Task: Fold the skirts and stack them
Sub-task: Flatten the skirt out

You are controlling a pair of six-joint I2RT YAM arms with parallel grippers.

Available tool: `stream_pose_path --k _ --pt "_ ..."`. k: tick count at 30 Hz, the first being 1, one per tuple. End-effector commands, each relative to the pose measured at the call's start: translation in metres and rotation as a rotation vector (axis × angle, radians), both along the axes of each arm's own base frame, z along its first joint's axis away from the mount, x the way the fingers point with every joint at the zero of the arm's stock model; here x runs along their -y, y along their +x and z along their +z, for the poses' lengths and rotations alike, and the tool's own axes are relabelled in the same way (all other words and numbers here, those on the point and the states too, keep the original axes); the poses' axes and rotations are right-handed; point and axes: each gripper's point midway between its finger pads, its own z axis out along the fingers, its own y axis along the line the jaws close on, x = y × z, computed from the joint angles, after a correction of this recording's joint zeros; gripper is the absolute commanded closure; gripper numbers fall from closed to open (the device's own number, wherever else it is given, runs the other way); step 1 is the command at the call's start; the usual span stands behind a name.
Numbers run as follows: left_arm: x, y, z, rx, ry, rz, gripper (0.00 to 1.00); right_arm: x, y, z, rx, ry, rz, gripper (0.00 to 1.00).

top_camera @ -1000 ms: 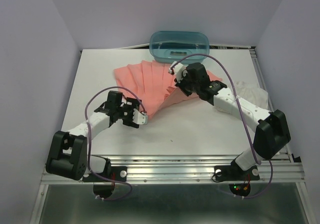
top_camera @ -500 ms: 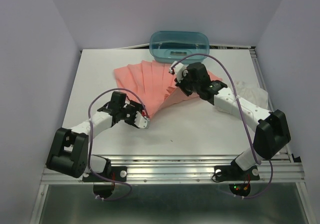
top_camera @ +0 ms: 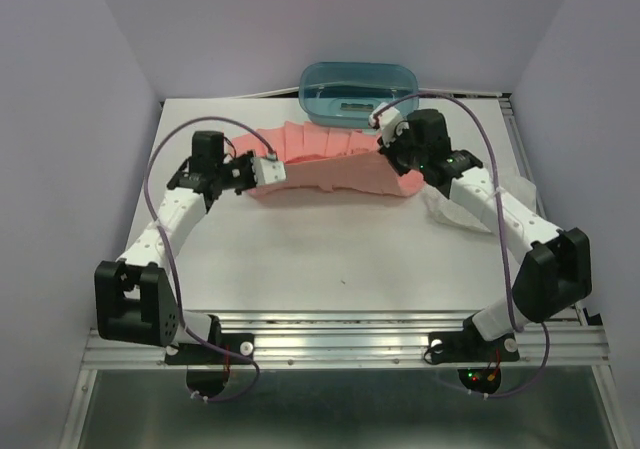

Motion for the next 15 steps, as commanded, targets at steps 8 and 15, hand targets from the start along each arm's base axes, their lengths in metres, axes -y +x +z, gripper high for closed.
stream_pose_path --k 8,15 --pt "-0.027 0.001 0.275 0.248 -0.558 0.372 1.00 0.029 -0.020 0.189 0.276 0.153 0.087 0.99" --pt "-0.034 -0.048 0.318 0.331 -0.677 0.400 1.00 0.035 -0.039 0.249 0.364 0.224 0.066 0.99"
